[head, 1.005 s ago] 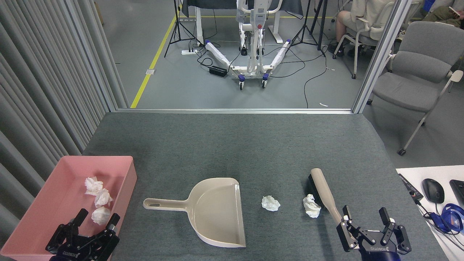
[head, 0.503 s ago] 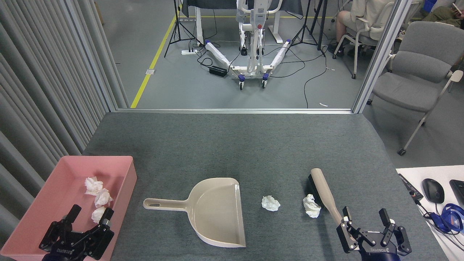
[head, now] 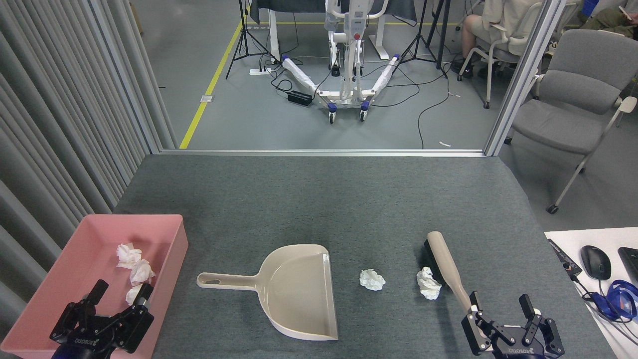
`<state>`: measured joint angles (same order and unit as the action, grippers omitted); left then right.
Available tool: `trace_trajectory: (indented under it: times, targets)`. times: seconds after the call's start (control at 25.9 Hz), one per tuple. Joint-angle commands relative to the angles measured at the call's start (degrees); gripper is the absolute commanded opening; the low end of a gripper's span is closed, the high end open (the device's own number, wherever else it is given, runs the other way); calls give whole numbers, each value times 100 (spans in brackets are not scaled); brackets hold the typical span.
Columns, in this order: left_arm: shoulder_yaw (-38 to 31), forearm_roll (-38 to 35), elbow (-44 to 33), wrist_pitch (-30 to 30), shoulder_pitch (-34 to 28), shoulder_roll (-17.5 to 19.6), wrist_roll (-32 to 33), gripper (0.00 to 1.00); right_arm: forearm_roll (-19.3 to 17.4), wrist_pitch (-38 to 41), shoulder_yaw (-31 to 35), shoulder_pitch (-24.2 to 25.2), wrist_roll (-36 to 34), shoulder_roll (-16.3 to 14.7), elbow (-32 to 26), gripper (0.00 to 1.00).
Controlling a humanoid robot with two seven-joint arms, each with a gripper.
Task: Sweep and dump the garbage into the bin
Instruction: 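Move the left gripper from the pink bin toward the dustpan handle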
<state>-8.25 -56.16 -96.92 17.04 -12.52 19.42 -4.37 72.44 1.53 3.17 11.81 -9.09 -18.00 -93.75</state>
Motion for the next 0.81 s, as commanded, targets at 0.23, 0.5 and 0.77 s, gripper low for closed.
trace_trajectory:
  times: [0.23, 0.5, 0.77]
  targets:
    - [-9, -9, 6, 9, 127, 0, 235, 100, -11, 23, -10, 50, -32, -10, 190, 98]
    - [-9, -9, 6, 9, 153, 18, 235, 100, -28, 14, -124, -3, -58, 34, 436, 98]
    - [-36, -9, 103, 9, 241, 36, 235, 100, -37, 23, -238, -21, -146, 95, 621, 98]
